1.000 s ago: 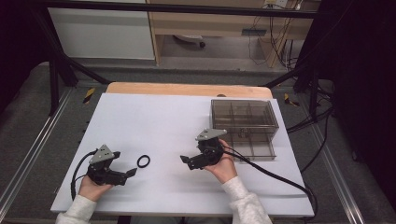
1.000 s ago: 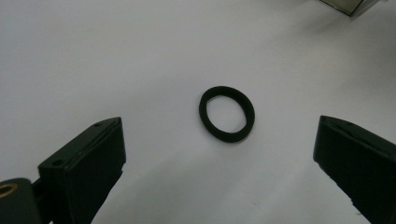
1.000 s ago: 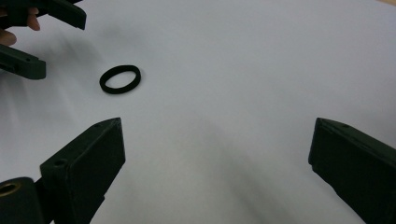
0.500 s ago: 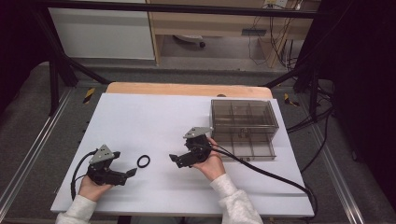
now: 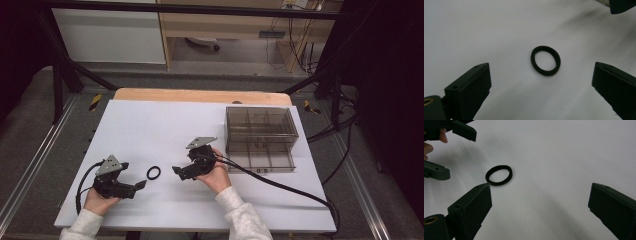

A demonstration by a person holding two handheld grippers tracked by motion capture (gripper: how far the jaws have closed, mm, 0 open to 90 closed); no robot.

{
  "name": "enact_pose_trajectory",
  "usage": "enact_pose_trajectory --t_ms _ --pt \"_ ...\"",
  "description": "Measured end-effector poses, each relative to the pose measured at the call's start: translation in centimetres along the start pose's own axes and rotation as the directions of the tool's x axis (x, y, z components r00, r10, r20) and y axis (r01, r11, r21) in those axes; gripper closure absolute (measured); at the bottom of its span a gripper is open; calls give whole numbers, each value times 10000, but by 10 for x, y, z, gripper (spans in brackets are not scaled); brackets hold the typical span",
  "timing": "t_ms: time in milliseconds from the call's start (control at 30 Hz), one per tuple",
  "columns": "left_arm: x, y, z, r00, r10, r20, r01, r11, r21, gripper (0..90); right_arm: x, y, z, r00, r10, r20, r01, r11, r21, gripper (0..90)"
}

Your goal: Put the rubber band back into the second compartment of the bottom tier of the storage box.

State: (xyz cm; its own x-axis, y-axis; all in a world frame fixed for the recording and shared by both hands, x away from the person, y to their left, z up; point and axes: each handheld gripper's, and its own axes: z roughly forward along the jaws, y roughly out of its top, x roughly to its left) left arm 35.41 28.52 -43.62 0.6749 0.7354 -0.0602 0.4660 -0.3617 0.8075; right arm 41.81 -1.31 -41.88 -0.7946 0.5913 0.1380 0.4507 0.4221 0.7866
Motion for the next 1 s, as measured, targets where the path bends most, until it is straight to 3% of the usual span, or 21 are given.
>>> enact_pose_trajectory --t_ms 567,1000 --pt "0 0 0 10000 18 -4 -18 10000 -1 23 14 11 28 9996 -255 -107 259 9990 378 91" --pt "0 0 1 10000 42 3 -42 10000 22 23 24 18 48 9991 -315 -281 329 9981 518 168"
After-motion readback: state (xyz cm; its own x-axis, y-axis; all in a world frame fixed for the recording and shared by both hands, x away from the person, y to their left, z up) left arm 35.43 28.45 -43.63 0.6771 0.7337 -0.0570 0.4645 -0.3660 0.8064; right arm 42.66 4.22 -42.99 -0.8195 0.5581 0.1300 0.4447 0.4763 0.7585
